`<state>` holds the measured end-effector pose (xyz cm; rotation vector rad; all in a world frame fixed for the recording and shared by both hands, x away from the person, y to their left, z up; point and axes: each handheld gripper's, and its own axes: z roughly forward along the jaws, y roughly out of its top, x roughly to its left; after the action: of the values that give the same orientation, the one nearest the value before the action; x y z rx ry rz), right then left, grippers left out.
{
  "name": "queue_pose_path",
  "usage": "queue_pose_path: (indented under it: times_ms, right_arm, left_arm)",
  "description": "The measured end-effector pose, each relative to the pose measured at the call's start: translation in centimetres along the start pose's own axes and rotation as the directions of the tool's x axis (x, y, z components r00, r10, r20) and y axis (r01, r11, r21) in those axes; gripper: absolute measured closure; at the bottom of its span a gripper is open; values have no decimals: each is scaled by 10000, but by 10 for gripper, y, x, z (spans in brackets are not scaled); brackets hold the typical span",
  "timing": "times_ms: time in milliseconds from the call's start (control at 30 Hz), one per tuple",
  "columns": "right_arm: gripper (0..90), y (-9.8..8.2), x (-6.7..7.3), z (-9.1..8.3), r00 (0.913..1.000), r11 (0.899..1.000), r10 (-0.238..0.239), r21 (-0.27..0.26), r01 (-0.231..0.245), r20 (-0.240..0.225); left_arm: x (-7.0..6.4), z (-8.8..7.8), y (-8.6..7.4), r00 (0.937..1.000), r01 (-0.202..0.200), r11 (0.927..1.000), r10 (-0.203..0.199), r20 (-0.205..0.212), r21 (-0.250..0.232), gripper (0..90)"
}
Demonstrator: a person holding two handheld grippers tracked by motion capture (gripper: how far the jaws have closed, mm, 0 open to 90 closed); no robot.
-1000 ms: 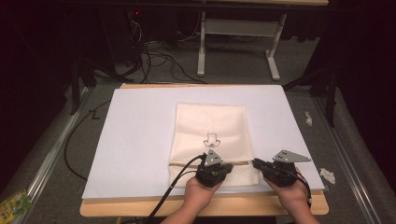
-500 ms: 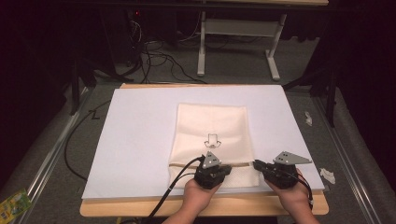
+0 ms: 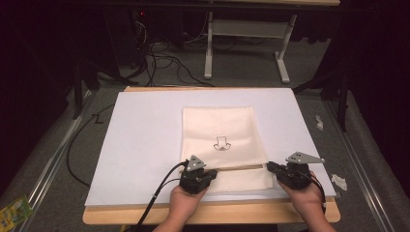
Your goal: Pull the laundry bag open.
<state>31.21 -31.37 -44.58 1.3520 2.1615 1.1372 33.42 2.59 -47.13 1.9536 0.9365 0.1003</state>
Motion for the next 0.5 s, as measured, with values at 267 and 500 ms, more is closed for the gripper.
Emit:
queue_pose_path:
  times_ms: [267, 500]
  right_arm:
    - [857, -3, 1, 0, 9979, 9997, -132, 202, 119, 640]
    - [857, -11, -28, -15, 9908, 9958, 918, -148, -908, 992]
  left_arm:
    - [32, -39, -10, 9912, 290, 9983, -222, -1308, 508, 900]
    - [70, -73, -24, 9780, 908, 9954, -831, -1911, 315, 900]
